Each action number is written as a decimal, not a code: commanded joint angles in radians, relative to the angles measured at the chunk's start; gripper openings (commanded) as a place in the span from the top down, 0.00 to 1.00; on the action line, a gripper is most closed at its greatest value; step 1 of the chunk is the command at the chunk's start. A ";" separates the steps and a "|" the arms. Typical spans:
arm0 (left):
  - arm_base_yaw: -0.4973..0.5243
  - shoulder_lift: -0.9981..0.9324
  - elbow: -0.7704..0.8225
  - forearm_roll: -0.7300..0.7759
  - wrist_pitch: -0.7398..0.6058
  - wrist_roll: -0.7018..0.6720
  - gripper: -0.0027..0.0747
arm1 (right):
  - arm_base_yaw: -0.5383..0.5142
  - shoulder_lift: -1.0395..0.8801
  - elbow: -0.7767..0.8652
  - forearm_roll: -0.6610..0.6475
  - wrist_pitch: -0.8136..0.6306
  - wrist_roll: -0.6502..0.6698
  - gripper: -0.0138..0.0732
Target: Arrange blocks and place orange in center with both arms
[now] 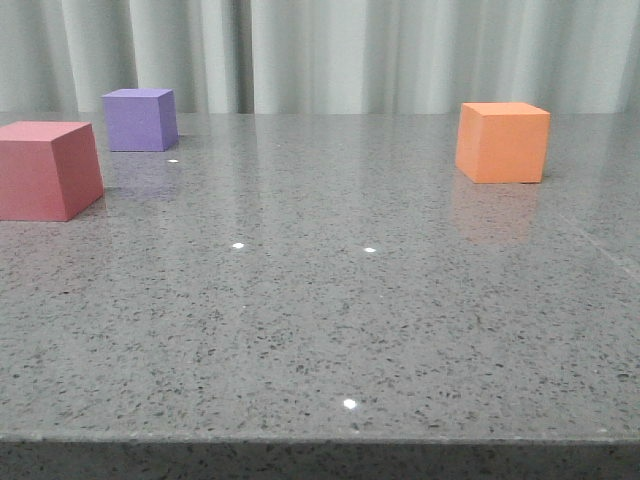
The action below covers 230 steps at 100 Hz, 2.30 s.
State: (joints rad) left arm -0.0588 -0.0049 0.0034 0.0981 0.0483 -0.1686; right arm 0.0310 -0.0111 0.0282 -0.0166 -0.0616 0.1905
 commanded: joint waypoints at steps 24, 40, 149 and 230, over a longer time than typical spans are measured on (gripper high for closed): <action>0.001 -0.032 0.041 -0.006 -0.082 -0.002 0.99 | -0.004 -0.021 -0.022 -0.003 -0.129 -0.005 0.92; 0.001 -0.032 0.041 -0.006 -0.082 -0.002 0.99 | -0.004 -0.009 -0.091 0.005 -0.074 -0.005 0.92; 0.001 -0.032 0.041 -0.006 -0.082 -0.002 0.99 | -0.004 0.807 -0.817 0.017 0.678 -0.005 0.77; 0.001 -0.032 0.041 -0.006 -0.082 -0.002 0.99 | 0.150 1.156 -1.107 0.063 0.669 -0.036 0.10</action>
State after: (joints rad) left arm -0.0588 -0.0049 0.0034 0.0981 0.0483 -0.1686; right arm 0.1555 1.0776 -0.9822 0.0645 0.6844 0.1688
